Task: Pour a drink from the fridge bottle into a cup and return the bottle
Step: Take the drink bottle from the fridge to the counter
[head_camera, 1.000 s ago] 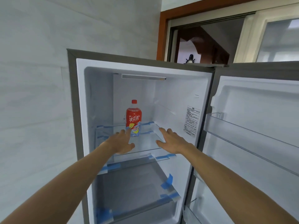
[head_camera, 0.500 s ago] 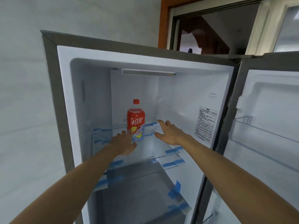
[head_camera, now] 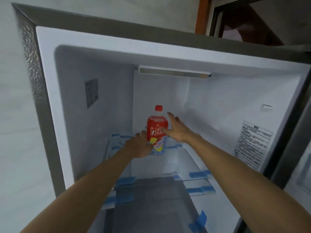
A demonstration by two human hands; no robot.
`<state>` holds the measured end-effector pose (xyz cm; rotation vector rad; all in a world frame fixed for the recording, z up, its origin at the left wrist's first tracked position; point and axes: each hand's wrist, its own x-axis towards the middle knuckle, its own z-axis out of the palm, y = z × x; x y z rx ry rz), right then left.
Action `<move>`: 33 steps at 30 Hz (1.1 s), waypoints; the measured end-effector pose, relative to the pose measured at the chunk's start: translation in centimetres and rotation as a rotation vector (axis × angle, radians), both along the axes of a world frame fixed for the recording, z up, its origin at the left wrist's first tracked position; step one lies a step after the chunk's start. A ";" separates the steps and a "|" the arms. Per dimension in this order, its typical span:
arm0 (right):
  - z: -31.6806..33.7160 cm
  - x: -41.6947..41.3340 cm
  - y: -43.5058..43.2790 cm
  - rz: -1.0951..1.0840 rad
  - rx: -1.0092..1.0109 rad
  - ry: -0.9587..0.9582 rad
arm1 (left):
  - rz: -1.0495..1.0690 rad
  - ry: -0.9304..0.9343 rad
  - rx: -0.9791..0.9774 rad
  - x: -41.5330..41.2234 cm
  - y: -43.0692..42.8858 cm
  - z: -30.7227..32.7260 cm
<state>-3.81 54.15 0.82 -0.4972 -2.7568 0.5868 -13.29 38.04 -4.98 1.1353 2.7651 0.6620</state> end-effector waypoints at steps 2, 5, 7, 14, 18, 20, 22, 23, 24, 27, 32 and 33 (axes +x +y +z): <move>0.3 -1.7 0.1 0.052 -0.085 0.030 | 0.027 -0.003 0.001 -0.7 0.4 0.4; 0.0 -3.3 0.3 0.133 -0.219 0.071 | 0.046 0.022 -0.031 -1.2 0.6 0.4; -0.4 -3.9 0.5 0.163 -0.270 0.107 | 0.061 0.023 -0.043 -1.3 0.7 0.3; -1.2 -4.9 1.4 0.183 -0.390 0.248 | 0.057 -0.093 0.015 -1.7 0.7 -0.5; -0.4 -4.3 1.0 0.186 -0.411 0.349 | -0.014 -0.270 0.182 -1.5 0.8 -0.6; 0.8 -3.6 0.8 0.210 -0.448 0.381 | -0.028 -0.345 0.261 -1.1 1.0 -0.3; 2.3 -2.7 0.6 0.242 -0.452 0.380 | -0.013 -0.454 0.346 -0.6 1.2 0.2; 3.0 -2.3 0.5 0.254 -0.446 0.378 | 0.003 -0.525 0.387 -0.2 1.3 0.5; 3.7 -1.9 0.3 0.263 -0.442 0.379 | 0.019 -0.592 0.431 0.0 1.3 0.7; 4.8 -0.8 -0.6 0.268 -0.437 0.401 | 0.020 -0.729 0.580 0.8 0.9 1.1; 5.1 1.3 -1.9 0.235 -0.438 0.422 | -0.015 -0.918 0.752 2.3 0.0 1.3; 5.1 1.8 -2.2 0.225 -0.440 0.423 | -0.021 -0.953 0.775 2.6 -0.3 1.4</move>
